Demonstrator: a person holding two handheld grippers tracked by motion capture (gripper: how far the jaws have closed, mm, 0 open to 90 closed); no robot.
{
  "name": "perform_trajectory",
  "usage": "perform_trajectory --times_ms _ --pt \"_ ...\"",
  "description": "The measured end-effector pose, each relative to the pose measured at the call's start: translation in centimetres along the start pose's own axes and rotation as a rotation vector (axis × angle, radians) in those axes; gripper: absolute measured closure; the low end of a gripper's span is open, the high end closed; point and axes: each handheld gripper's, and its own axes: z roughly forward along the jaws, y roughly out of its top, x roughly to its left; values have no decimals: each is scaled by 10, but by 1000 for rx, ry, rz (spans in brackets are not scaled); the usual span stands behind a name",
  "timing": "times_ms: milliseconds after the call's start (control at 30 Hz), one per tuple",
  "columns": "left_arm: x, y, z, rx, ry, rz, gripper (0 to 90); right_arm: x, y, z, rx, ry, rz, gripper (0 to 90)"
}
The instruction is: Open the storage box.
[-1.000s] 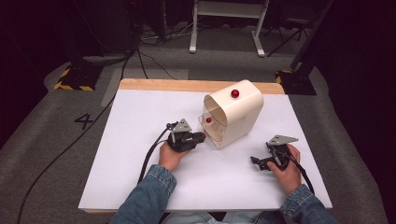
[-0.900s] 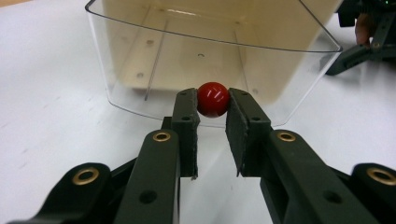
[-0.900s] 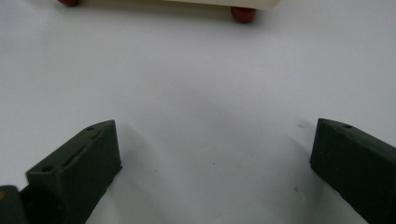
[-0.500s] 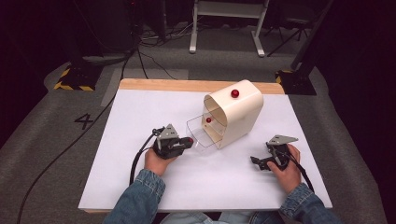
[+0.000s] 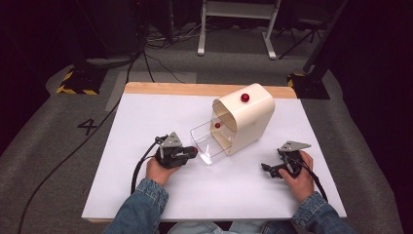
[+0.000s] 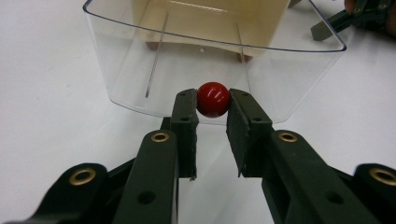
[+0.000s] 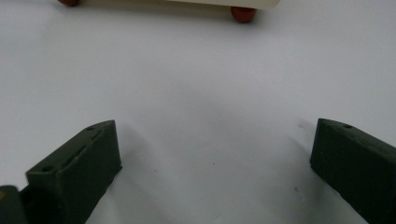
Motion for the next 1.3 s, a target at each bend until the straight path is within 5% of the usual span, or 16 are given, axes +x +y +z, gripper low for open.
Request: perform_trajectory --times_ms 67,333,600,900,1300 --pt "-1 1 -1 2 7 -12 592 0 0 0 0 0 0 15" --pt "-4 6 -12 -9 25 17 487 0 0 0 0 0 0 15" --pt "-5 22 -27 -110 38 0 489 0 0 0 -1 -1 -1 15" --pt "-5 49 -32 -152 19 -10 500 0 0 0 -1 -1 -1 15" --pt "-8 79 -11 -180 -20 12 500 0 0 0 -1 -2 -1 15"
